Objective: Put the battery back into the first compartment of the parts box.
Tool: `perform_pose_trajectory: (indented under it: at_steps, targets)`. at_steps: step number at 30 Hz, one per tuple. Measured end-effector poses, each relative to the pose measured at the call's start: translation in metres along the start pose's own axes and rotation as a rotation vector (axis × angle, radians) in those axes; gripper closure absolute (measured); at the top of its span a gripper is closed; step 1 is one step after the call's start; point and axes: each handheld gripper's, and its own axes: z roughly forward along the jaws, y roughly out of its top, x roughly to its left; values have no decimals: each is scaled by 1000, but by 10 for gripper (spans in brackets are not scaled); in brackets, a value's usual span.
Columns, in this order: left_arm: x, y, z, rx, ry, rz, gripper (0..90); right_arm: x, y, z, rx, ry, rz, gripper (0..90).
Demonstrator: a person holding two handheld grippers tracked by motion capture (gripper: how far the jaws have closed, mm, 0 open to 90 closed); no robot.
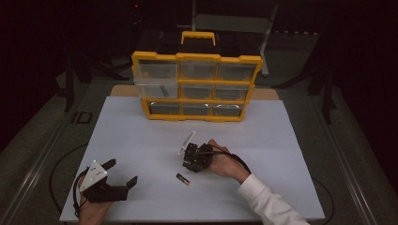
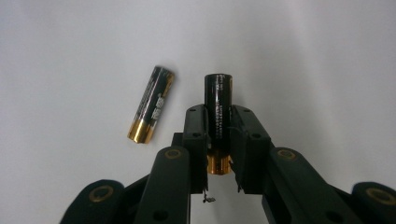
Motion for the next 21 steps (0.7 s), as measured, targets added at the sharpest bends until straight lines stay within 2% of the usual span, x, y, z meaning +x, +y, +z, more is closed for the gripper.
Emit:
perform_pose_trajectory:
  at_steps: [8, 15, 17, 21]
  targets:
    - [0, 0, -1, -3, 2, -2, 0, -14, 9, -33, -84, -17, 26, 768]
    - [0, 0, -1, -4, 2, -2, 0, -24, 15, -55, -146, -30, 38, 768]
    - [0, 0, 0, -2, 0, 0, 0, -29, 19, -69, -186, -41, 45, 768]
    - [0, 0, 0, -3, -1, -2, 0, -34, 25, -84, -230, -49, 52, 768]
